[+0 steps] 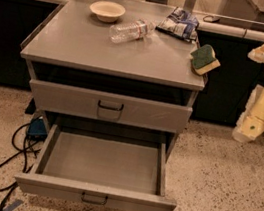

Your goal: Place sponge into middle drawer

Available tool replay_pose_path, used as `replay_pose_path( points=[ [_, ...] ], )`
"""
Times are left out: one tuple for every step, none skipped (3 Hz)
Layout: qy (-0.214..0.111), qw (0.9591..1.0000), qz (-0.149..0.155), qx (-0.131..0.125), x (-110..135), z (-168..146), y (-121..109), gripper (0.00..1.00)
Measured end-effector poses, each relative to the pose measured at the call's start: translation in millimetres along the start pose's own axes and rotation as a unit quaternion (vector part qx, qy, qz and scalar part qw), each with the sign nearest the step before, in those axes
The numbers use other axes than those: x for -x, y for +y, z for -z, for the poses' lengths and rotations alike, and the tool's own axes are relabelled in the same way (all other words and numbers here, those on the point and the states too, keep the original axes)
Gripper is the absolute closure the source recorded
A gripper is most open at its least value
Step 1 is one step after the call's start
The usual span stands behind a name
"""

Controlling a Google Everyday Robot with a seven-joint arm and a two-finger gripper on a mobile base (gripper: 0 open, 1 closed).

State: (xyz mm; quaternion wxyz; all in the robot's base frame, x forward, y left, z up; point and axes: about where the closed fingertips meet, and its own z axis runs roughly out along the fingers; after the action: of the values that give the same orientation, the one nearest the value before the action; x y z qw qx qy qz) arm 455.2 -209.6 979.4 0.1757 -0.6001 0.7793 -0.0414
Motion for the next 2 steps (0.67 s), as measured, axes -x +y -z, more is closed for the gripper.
replay_pose_path(
  points=[
    [-0.023, 0.9997, -0.009, -0.009, 24.6, -12.5, -30.6, 0.0],
    [-0.043, 0.9974, -0.051, -0.029, 42.1, -24.0, -70.0, 0.0]
  ],
)
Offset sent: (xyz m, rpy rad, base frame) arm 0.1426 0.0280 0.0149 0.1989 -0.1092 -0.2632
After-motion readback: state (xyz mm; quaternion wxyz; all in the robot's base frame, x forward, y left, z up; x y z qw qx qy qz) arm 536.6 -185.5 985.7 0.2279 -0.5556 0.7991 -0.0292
